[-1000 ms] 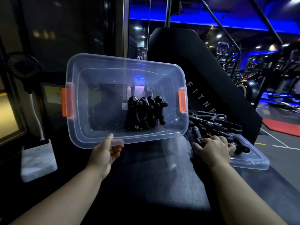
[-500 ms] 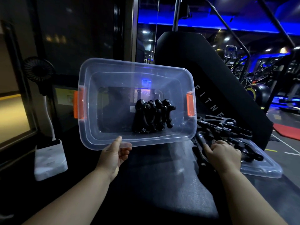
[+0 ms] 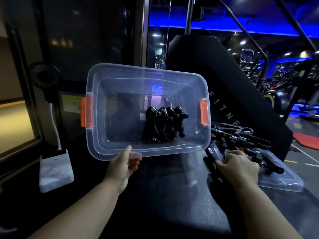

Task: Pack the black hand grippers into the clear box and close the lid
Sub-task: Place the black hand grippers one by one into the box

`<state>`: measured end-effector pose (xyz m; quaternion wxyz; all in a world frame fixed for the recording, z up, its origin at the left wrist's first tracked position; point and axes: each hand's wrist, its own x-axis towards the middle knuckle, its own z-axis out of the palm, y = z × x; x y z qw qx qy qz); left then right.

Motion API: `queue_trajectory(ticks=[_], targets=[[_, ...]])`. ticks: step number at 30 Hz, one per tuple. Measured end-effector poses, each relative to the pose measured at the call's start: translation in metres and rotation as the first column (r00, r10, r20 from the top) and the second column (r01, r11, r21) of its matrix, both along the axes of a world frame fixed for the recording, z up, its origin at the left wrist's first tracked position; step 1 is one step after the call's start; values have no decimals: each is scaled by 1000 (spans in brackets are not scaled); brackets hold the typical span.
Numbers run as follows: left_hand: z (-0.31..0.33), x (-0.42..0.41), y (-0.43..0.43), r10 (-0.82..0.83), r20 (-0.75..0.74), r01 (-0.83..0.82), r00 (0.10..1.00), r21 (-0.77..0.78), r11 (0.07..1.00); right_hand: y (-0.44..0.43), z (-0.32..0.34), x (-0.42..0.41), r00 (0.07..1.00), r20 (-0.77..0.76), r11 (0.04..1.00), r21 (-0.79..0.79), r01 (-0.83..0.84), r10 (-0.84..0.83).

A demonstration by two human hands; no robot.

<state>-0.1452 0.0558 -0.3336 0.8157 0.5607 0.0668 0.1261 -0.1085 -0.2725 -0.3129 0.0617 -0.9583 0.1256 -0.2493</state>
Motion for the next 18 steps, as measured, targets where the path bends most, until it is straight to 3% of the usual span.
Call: queue_trajectory(ticks=[9,18], targets=[[-3,2,1,-2,0,2,1000,3,1000,0,-1,-1,987,-86,988,63,138,-132],[-4,4,2,-8,10,8,1000,-4,1000,2,5,-2,984,-154,993,63,97,-87]])
